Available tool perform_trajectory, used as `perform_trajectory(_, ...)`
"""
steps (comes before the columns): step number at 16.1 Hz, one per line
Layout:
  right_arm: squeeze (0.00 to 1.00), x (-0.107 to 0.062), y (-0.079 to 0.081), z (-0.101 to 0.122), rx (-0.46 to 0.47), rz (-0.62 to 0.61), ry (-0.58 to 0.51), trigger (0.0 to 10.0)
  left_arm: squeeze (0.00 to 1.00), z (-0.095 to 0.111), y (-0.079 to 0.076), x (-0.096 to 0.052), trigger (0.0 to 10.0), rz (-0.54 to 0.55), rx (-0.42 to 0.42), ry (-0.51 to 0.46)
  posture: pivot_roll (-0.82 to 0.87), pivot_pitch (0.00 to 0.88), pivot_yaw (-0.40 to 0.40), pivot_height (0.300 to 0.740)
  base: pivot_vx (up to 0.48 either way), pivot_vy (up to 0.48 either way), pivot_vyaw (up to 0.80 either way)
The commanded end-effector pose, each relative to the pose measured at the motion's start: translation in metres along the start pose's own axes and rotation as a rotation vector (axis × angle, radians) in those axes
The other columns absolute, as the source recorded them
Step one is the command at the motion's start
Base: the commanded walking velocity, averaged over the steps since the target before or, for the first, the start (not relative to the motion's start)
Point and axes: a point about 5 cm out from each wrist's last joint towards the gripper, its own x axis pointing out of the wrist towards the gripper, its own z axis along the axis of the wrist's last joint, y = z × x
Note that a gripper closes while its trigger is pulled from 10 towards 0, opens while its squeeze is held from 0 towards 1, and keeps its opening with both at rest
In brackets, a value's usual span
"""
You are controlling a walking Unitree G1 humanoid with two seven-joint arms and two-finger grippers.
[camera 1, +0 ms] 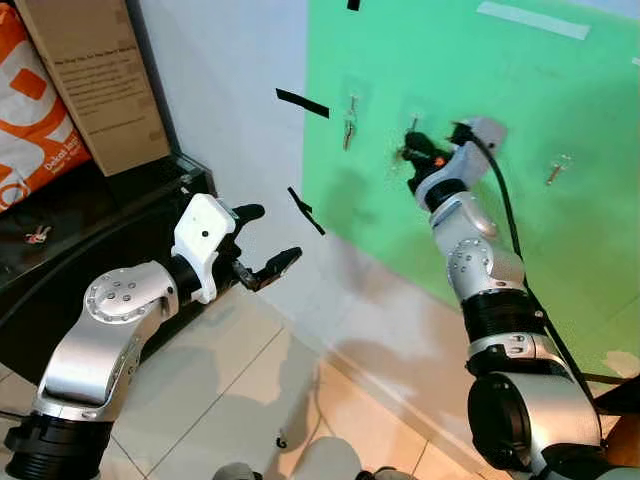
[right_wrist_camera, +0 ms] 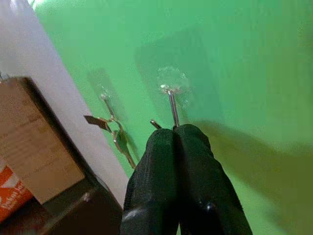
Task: Hang keys on a hook
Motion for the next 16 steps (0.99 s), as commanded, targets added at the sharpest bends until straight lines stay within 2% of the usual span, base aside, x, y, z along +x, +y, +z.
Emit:
perform_trajectory(1, 0.00, -0.001, -0.002, -0.008, -0.007, -0.011, 0.038, 10.0, 0.00, 0.002, 0.000, 0.003, 10.0, -0.008, 0.005, -0.006, 0.11, 0.000, -0.038, 0.740, 0.000, 0.000, 0.00)
perform_trajectory(8, 0.00, -0.002, -0.004, -0.005, 0.005, -0.018, 0.025, 10.0, 0.00, 0.004, 0.000, 0.005, 10.0, -0.011, 0.010, -0.012, 0.11, 0.000, -0.033, 0.740, 0.000, 0.000, 0.00)
perform_trajectory(9, 1.00, -0.003, -0.004, -0.004, 0.009, -0.013, 0.008, 10.0, 0.00, 0.005, 0.000, 0.006, 10.0, -0.012, 0.008, -0.019, 0.10, 0.000, -0.029, 0.740, 0.000, 0.000, 0.00)
perform_trajectory(11, 1.00, -0.006, -0.006, -0.002, -0.003, -0.010, -0.003, 10.0, 0.00, 0.004, -0.001, 0.007, 10.0, -0.008, -0.003, -0.027, 0.10, 0.000, -0.032, 0.740, 0.000, 0.000, 0.00)
perform_trajectory(12, 1.00, -0.013, -0.008, -0.001, -0.058, 0.004, -0.015, 10.0, 0.00, 0.002, -0.003, 0.008, 10.0, 0.013, -0.043, -0.046, 0.09, 0.000, -0.035, 0.740, 0.000, 0.000, 0.00)
perform_trajectory(14, 1.00, -0.027, -0.009, -0.002, -0.061, 0.062, -0.025, 10.0, 0.00, -0.001, -0.006, 0.009, 10.0, 0.029, -0.089, -0.066, 0.08, 0.000, -0.044, 0.740, 0.000, 0.000, 0.00)
perform_trajectory(16, 1.00, -0.044, -0.011, -0.010, -0.098, 0.076, 0.021, 10.0, 0.00, -0.005, -0.008, 0.011, 10.0, 0.055, -0.128, -0.080, 0.06, 0.000, -0.048, 0.740, 0.000, 0.000, 0.00)
